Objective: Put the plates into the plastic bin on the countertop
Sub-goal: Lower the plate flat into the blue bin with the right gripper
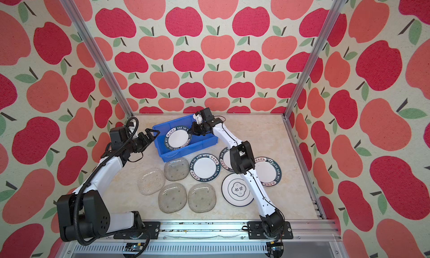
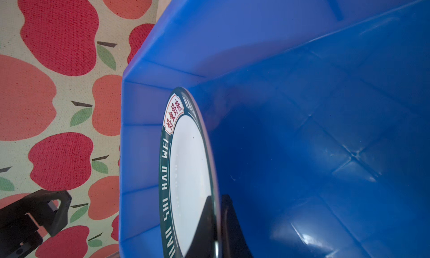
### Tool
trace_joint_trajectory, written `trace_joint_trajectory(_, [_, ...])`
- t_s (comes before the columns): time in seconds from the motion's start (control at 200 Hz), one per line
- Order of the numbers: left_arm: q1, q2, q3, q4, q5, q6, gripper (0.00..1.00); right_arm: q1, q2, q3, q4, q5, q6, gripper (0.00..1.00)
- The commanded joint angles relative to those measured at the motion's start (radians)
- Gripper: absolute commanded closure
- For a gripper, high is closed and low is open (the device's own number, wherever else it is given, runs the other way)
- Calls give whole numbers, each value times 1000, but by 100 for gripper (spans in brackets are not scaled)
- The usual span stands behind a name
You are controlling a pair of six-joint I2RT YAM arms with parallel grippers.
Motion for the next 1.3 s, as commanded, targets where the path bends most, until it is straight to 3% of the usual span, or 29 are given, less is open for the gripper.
trace_joint_trajectory(0.0, [-3, -11, -11, 11, -13, 25, 1, 14, 48, 56, 19, -16, -5, 100])
trace_joint_trajectory(0.3, [-3, 12, -14, 10, -16, 44, 1, 29, 99, 103, 87, -43, 27, 100])
trace_joint_trajectory(0.38, [-3, 25, -11, 7, -12, 45, 1, 32, 96, 102, 80, -39, 15, 91])
trace_joint_trajectory(0.46, [-5, 33, -11, 8, -12, 44, 1, 34, 92, 105, 65, -23, -2, 73])
trace_joint_trajectory(0.605, [-7, 41, -1, 2, -9, 51, 1, 37, 95, 132, 41, -10, -5, 57])
trace_joint_trajectory(0.961, [-30, 51, 14, -12, -27, 69, 1, 41, 83, 167, -37, 37, -55, 52])
trace_joint_trajectory(1.296, [-62, 53, 34, -16, -42, 79, 1, 40, 88, 176, -30, 0, -52, 50])
